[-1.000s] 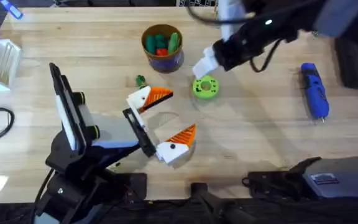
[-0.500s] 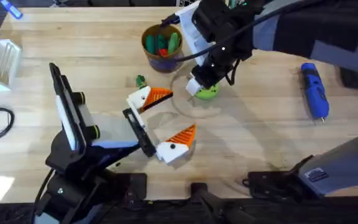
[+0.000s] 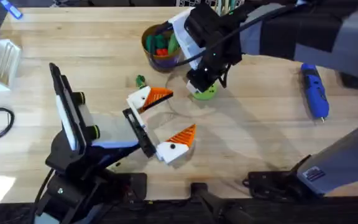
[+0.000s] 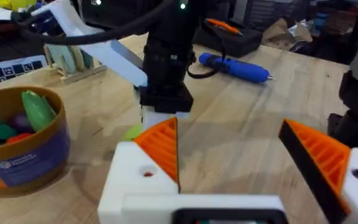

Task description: Pick up the gripper from the table and insert it into the empty holder that is missing its gripper. Then pick up a screw, insert it into the mounting hole, and use the screwdriver to tighten it. Finally, clean up the table by picking up the vegetable and placing it into the bucket.

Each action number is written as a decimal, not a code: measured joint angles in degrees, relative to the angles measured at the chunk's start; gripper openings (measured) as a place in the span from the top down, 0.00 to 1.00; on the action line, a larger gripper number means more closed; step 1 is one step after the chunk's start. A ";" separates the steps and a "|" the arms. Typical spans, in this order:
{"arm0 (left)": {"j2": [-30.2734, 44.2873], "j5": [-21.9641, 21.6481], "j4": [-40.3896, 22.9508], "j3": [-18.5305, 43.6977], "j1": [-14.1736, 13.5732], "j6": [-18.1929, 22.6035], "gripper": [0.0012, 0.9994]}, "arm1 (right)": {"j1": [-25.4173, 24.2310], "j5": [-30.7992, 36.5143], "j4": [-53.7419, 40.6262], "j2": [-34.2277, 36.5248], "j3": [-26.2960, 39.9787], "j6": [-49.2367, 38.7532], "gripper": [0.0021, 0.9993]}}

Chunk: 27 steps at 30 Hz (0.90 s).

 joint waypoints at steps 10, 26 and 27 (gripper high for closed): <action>0.00 0.02 0.00 0.00 0.00 0.00 0.01 | 0.07 5.07 -2.08 -0.04 0.20 -0.11 1.00; 0.00 0.02 0.00 0.00 0.00 0.00 0.01 | -0.13 7.39 -21.98 -1.51 20.14 -0.11 1.00; 0.00 0.02 0.00 0.00 0.00 0.00 0.01 | -0.13 6.97 -23.15 -1.51 22.21 -0.11 1.00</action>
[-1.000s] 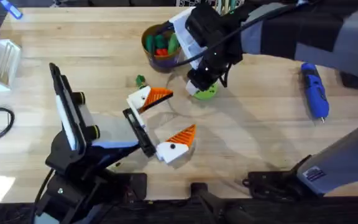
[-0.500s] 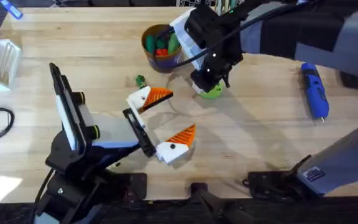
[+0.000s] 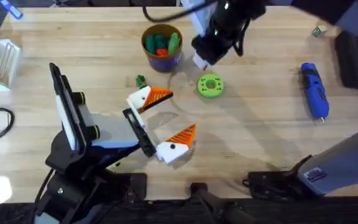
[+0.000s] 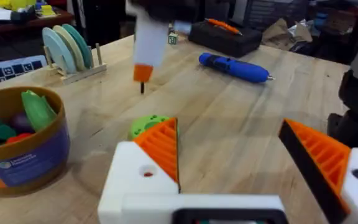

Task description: Pick up the gripper from the table and insert it into the empty holder that is missing its gripper. Then pick up a screw, insert it into the mounting hole, and use the screwdriver to tighten it. Finally, clean up the table by picking up the vegetable and placing it into the bucket.

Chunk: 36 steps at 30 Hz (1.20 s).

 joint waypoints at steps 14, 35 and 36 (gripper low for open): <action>0.00 0.15 0.02 0.00 0.00 0.00 0.01 | 7.96 -14.83 -8.31 -0.15 16.13 -0.63 1.00; 0.00 0.15 0.02 0.00 0.00 0.00 0.01 | 18.75 -16.90 -4.55 -0.07 16.13 -0.63 1.00; -0.01 0.15 0.00 0.00 0.00 0.00 0.01 | 18.75 -16.92 -4.68 0.06 16.13 -0.61 1.00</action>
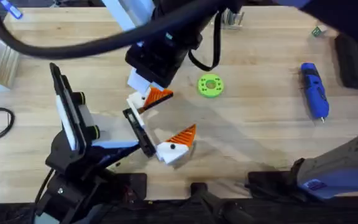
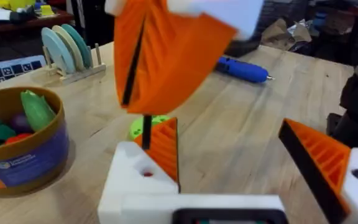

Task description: Pick up the gripper from the table and insert it into the empty holder that is missing its gripper. Then pick up a screw, insert it into the mounting hole, and use the screwdriver to tighten it. Finally, clean up the table by picking up the vegetable and placing it into the bucket.

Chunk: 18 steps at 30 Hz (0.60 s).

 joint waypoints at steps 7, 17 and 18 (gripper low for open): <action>0.01 0.00 0.00 0.00 0.00 -0.01 0.01 | 0.00 -0.05 -1.31 2.98 0.00 0.00 1.00; 0.01 -0.02 -0.07 0.00 0.00 -0.22 0.01 | 0.17 -0.39 -1.42 3.35 0.00 0.00 1.00; 0.01 0.00 -0.05 0.00 0.00 -0.22 0.01 | 0.24 -0.39 -1.40 3.42 0.01 0.00 1.00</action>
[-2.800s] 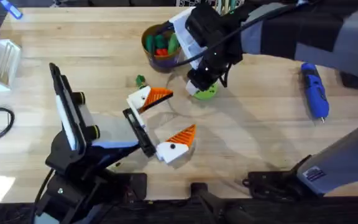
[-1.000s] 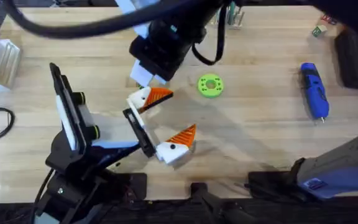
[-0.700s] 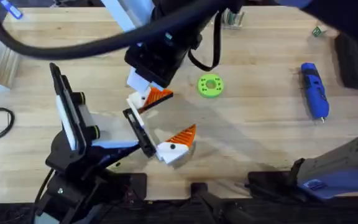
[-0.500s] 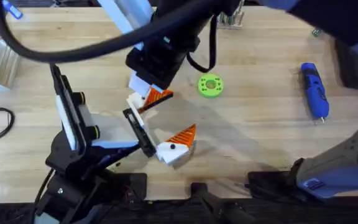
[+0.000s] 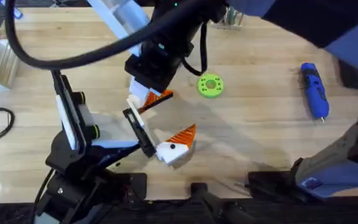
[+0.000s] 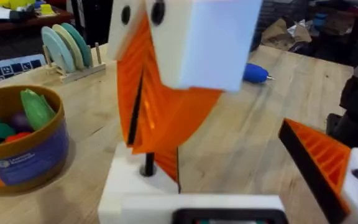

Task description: Pick up the gripper from the table and insert it into the empty holder that is missing its gripper. Then pick up a screw, insert it into the mounting hole, and use the screwdriver to tighten it. Finally, clean up the table by picking up the vegetable and placing it into the bucket.

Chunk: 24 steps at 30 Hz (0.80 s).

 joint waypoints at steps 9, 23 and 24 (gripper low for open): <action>0.50 -0.09 -0.10 0.00 0.04 -0.96 0.01 | 1.31 0.65 0.79 2.29 0.43 0.00 1.00; 0.35 -0.21 -0.01 0.00 0.02 -0.81 0.01 | 0.09 1.70 0.04 2.09 0.73 -0.22 0.11; 0.31 -0.21 0.01 0.00 0.00 -0.70 0.01 | -0.69 1.60 0.01 2.03 0.74 -0.25 0.05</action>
